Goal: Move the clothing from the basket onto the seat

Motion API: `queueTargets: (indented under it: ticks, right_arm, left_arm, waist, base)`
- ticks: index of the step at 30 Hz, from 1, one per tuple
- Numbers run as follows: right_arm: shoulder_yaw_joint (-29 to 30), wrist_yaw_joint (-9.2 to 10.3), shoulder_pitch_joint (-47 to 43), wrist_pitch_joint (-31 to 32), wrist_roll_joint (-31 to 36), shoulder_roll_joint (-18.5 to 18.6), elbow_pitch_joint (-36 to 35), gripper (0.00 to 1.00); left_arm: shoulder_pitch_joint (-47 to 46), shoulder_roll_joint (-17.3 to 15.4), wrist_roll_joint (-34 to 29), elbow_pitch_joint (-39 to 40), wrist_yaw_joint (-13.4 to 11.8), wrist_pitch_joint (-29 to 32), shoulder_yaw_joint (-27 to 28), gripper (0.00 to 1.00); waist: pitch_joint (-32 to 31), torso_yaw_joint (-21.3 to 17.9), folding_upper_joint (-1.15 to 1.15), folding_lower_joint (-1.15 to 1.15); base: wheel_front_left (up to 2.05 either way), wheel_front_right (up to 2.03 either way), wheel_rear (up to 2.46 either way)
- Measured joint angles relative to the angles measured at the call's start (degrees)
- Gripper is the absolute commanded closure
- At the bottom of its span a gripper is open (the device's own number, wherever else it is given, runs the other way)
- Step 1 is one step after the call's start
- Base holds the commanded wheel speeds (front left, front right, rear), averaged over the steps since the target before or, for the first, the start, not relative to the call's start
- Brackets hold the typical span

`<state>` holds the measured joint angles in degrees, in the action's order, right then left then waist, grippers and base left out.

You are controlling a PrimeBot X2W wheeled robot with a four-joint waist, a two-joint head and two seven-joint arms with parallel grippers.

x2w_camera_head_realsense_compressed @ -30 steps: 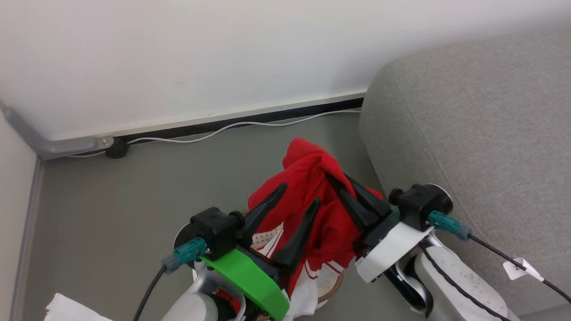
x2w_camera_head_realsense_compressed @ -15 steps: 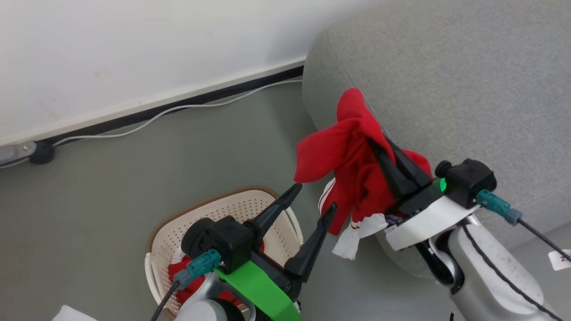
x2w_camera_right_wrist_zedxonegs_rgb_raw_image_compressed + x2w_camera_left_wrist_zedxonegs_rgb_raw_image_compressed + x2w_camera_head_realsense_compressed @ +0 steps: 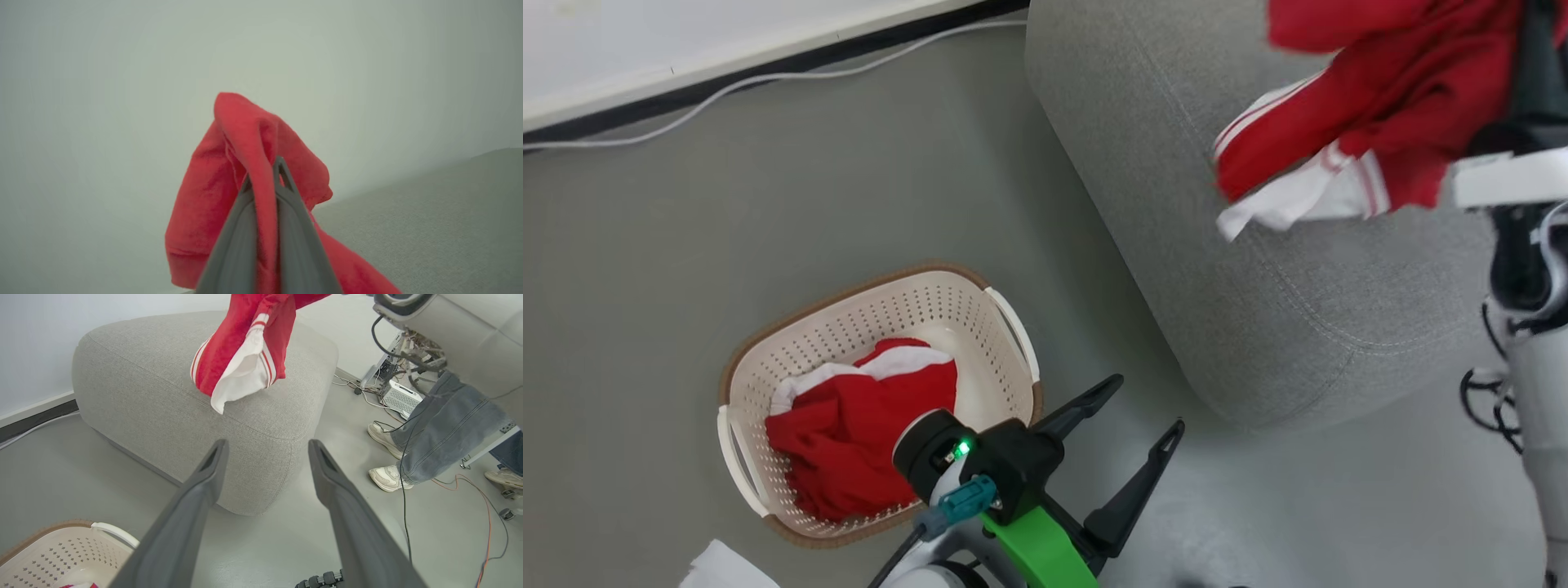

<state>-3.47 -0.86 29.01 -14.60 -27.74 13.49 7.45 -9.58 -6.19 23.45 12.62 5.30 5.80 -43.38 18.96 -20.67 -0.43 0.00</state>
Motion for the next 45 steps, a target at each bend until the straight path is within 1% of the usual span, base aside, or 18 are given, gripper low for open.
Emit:
queueTargets:
  ticks: [3, 5, 8, 9, 11, 14, 16, 19, 24, 28, 31, 34, 36, 37, 39, 41, 42, 45]
  right_arm:
    - [4.68, 1.18, 4.31, 0.0, -1.38, 1.64, 2.2, 1.0]
    - [8.27, 2.11, 7.47, -0.01, -4.19, 2.16, 3.88, 1.0]
    - [12.09, 3.63, 11.89, -0.01, -6.13, 3.49, 6.7, 1.0]
    - [12.09, 3.63, 11.89, -0.01, -6.13, 3.49, 6.7, 1.0]
    - [14.92, 4.5, 15.1, -0.01, -8.2, 4.5, 7.95, 1.0]
    - [17.97, 4.59, 19.63, -0.02, -8.69, 8.11, 9.87, 1.0]
    - [20.22, 5.09, 21.98, -0.08, -9.77, 10.22, 10.71, 1.0]
    - [22.04, 5.58, 24.48, -0.13, -10.84, 11.71, 12.66, 1.0]
    - [22.76, 5.6, 26.35, -0.24, -12.3, 10.84, 16.36, 1.0]
    - [23.23, 5.59, 27.1, -0.25, -14.25, 7.82, 19.24, 1.0]
    - [22.03, 5.41, 26.81, -0.25, -14.22, 4.75, 21.69, 1.0]
    - [21.96, 4.37, 27.03, -0.25, -13.11, 3.36, 21.82, 0.82]
    - [22.59, 4.21, 27.48, -0.25, -12.61, 3.12, 21.84, 0.45]
    - [22.59, 3.88, 27.68, -0.25, -12.01, 3.11, 21.99, 0.0]
    - [22.05, 3.71, 28.02, -0.25, -10.33, 3.15, 22.62, 0.0]
    - [20.98, 2.89, 28.02, -0.25, -7.97, 3.39, 22.88, 0.0]
    - [20.89, 2.87, 28.03, -0.25, -7.13, 3.5, 22.88, 0.0]
    - [19.39, 1.83, 28.0, -0.25, -4.83, 4.67, 23.41, 0.0]
  left_arm:
    - [-0.26, -0.59, -0.64, 0.29, 0.03, 0.81, -0.69, 0.0]
    - [-0.38, -1.1, -0.77, 0.62, 0.07, 1.32, -1.1, 0.0]
    - [-0.49, -1.86, -1.05, 1.27, 0.08, 2.26, -1.26, 0.0]
    - [-0.49, -1.86, -1.05, 1.27, 0.08, 2.26, -1.26, 0.0]
    - [-0.76, -2.34, -1.32, 1.92, 0.2, 2.93, -1.53, 0.0]
    - [-1.39, -3.19, -2.9, 3.14, 0.24, 4.01, -1.76, 0.0]
    - [-1.59, -3.96, -3.42, 3.94, 0.24, 4.34, -1.62, 0.0]
    - [-1.6, -5.23, -4.05, 5.21, 0.12, 5.16, -0.69, 0.0]
    - [-1.6, -7.78, -4.8, 7.53, -0.87, 6.83, 1.31, 0.0]
    - [-1.8, -8.96, -6.61, 9.44, -1.37, 7.84, 2.65, 0.0]
    - [-3.07, -9.47, -7.4, 10.74, -1.86, 8.31, 3.33, 0.0]
    - [-4.72, -10.05, -7.69, 11.49, -1.86, 8.47, 4.63, 0.0]
    - [-5.53, -10.76, -7.95, 11.66, -1.87, 8.46, 5.8, 0.0]
    - [-5.78, -11.0, -7.95, 11.66, -1.88, 8.44, 6.41, 0.0]
    - [-6.16, -11.27, -7.94, 11.55, -1.88, 8.18, 7.16, 0.0]
    - [-6.76, -11.43, -7.91, 11.22, -1.87, 7.91, 7.66, 0.0]
    - [-7.1, -11.41, -7.8, 11.06, -1.86, 7.48, 7.79, 0.0]
    - [-8.19, -11.2, -7.28, 10.28, -1.78, 6.27, 8.09, 0.0]
  waist:
    - [2.5, 0.61, 0.0, 0.0]
    - [4.11, 1.23, 0.0, 0.0]
    - [6.43, 2.42, 0.0, 0.0]
    - [6.43, 2.42, 0.0, 0.0]
    - [7.96, 3.32, 0.0, 0.0]
    - [10.3, 4.65, 0.0, 0.0]
    - [11.9, 5.46, 0.0, 0.0]
    - [14.41, 6.47, 0.0, 0.0]
    - [18.76, 7.26, 0.0, 0.0]
    - [22.21, 7.12, 0.0, 0.01]
    - [24.72, 6.66, 0.0, 0.01]
    - [27.11, 5.99, 0.0, 0.01]
    - [28.49, 5.41, 0.0, 0.01]
    - [29.06, 5.09, 0.0, 0.01]
    - [29.95, 4.32, 0.0, 0.01]
    - [30.43, 3.46, 0.0, 0.01]
    - [30.56, 3.06, 0.0, 0.01]
    - [30.44, 2.18, 0.0, 0.01]
  base:
    - [0.0, 0.0, 0.0]
    - [0.0, 0.0, 0.0]
    - [0.0, 0.0, 0.0]
    - [0.0, 0.0, 0.0]
    - [0.0, 0.0, 0.0]
    - [0.0, 0.0, 0.0]
    - [0.0, 0.0, 0.0]
    - [0.0, 0.0, 0.0]
    - [0.0, 0.0, 0.0]
    - [0.0, 0.0, 0.0]
    - [0.0, 0.0, 0.0]
    - [0.0, 0.0, 0.0]
    - [0.0, 0.0, 0.0]
    - [0.0, 0.0, 0.0]
    - [0.0, 0.0, 0.0]
    - [0.0, 0.0, 0.0]
    - [0.0, 0.0, 0.0]
    - [0.0, 0.0, 0.0]
